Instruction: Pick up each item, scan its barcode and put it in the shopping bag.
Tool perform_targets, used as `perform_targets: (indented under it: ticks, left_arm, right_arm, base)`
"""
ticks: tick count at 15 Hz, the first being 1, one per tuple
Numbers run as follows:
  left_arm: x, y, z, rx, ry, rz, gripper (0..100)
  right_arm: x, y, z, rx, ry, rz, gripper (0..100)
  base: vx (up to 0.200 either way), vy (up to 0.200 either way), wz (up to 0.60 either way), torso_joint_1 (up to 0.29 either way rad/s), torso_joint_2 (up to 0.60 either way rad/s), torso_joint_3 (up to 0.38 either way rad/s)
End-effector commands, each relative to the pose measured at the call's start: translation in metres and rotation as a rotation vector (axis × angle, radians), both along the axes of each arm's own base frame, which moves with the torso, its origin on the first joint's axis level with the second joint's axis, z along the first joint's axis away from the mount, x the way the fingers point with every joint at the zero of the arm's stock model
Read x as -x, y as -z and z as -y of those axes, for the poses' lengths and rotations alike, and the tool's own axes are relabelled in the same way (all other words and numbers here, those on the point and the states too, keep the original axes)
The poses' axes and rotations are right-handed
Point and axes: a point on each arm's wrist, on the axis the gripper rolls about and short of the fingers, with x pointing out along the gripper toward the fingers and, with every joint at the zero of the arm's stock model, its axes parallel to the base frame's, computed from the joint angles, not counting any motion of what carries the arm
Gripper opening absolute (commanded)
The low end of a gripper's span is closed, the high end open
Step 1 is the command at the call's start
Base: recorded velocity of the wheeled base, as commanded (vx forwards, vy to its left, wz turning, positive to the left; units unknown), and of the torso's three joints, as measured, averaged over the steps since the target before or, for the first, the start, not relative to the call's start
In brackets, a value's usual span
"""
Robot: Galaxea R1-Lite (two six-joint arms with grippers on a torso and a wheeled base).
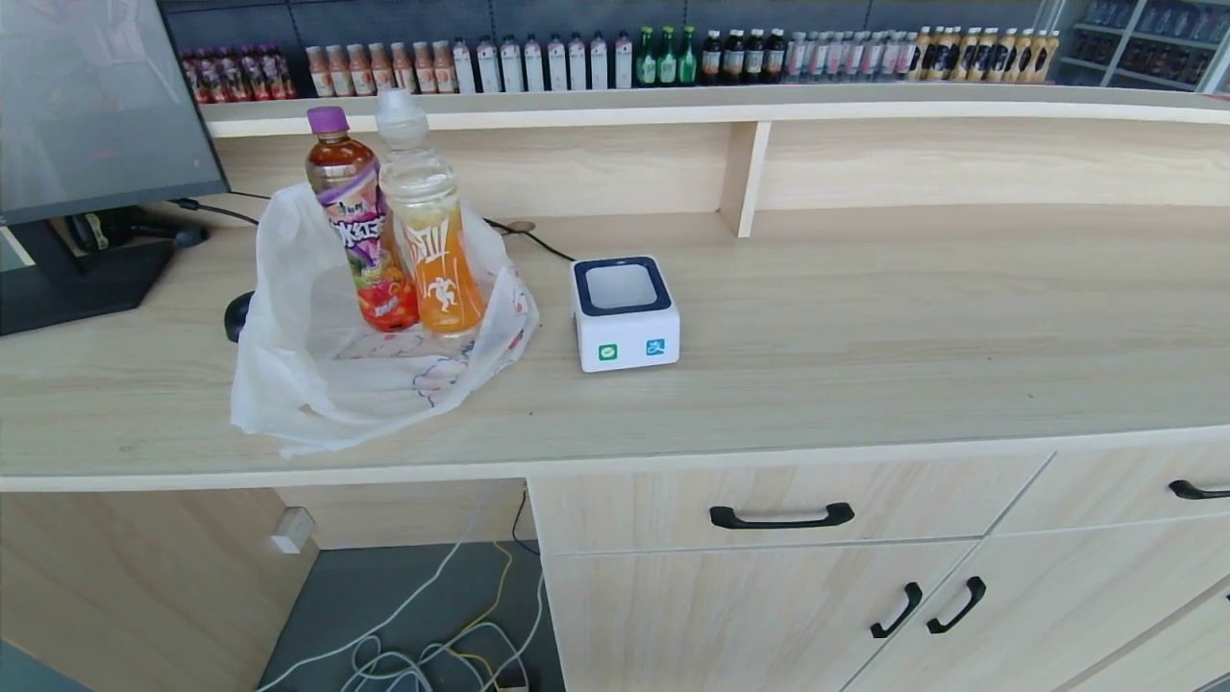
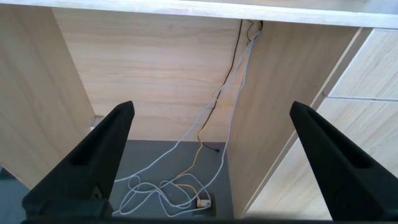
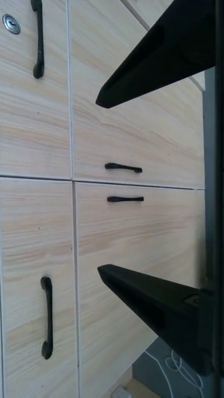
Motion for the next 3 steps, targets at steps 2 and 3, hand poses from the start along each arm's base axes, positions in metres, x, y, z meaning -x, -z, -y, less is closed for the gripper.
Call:
perform_targets:
  ticks: [2,3]
  left_arm:
    - [0.0,-0.0001,0.0,0.0,-0.001,0.001,100]
    - [0.0,-0.0001,0.0,0.0,-0.001,0.001,100]
  right_arm:
    - [-0.0001,-0.0001,0.0,0.004,-0.001,0.0,100]
    - [-0.0001,-0.0001,0.0,0.002,-0.001,0.0,100]
  base:
    - [0.0,0.0,0.0,-0.178,0.36,0.176]
    - [0.0,0.0,0.0,-0.183,0.37,0.183]
